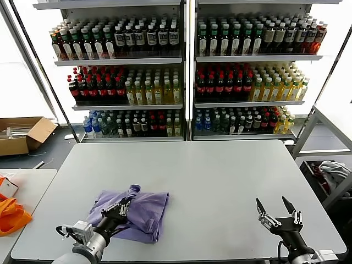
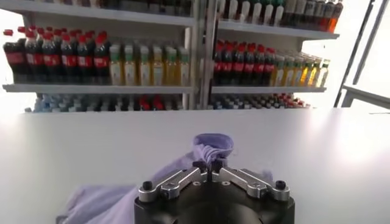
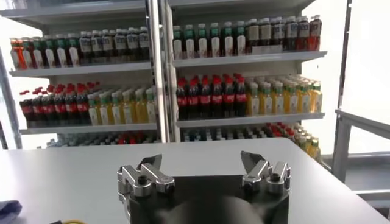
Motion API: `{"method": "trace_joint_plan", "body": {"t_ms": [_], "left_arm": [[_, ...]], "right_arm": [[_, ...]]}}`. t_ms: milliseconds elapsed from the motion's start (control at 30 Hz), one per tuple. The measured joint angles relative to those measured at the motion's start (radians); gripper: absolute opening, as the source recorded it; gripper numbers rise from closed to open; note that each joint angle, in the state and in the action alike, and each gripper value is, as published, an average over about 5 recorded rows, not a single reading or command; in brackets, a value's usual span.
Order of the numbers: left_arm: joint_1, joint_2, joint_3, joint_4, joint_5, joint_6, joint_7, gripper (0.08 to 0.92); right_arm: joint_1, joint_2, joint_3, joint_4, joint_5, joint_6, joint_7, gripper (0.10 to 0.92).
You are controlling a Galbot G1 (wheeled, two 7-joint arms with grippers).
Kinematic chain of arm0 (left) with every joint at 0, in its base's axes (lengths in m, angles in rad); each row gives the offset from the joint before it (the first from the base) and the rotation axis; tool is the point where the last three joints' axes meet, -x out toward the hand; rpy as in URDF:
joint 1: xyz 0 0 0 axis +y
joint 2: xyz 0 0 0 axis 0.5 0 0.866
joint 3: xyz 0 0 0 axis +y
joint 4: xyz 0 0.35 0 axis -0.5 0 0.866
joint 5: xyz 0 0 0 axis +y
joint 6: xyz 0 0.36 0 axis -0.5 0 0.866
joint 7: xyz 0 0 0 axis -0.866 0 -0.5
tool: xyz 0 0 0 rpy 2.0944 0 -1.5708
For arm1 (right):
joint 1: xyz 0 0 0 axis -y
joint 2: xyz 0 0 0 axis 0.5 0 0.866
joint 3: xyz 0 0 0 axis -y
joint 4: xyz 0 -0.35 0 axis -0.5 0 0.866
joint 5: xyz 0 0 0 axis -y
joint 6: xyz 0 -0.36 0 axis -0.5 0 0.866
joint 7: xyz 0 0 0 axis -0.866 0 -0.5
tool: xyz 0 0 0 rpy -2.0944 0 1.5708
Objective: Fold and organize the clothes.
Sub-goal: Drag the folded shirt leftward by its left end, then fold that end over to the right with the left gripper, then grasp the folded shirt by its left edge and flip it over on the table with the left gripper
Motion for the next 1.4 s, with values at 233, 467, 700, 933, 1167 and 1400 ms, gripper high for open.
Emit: {"method": "trace_joint_plan", "body": {"t_ms": [233,467,700,933,1167,1400], "left_arm": [[-0.028,-0.027,0.068,0.018,-0.014,-0.008,-0.056,0.119],[-0.024,-0.04,0.108,0.009,-0.029,-0.004,-0.099,0.156],[-0.011,-0.058,0.115,-0.024,-0.055,0.004,-0.138,0.33],[0.013,-0.049,0.057,-0.112,-0.129,0.041,-0.16,0.556],[0.009,0.012,-0.107,-0.124,-0.193,0.118,-0.131,0.753],[-0.014,0.052,-0.208,-0.019,-0.218,0.166,-0.076,0.821]], "right_arm": [[-0.006,0.008,-0.009,0.006,-0.011,-0.003,-0.002,0.823],[-0.009,0.015,-0.02,0.012,-0.018,-0.002,-0.003,0.823],[-0.015,0.018,-0.023,0.018,-0.018,0.0,-0.004,0.823],[-0.014,0.011,-0.017,0.016,-0.015,0.004,-0.004,0.823],[-0.007,0.012,-0.031,0.014,-0.019,0.005,-0.004,0.823],[-0.006,0.009,-0.033,0.016,-0.021,0.005,-0.003,0.823]]}}
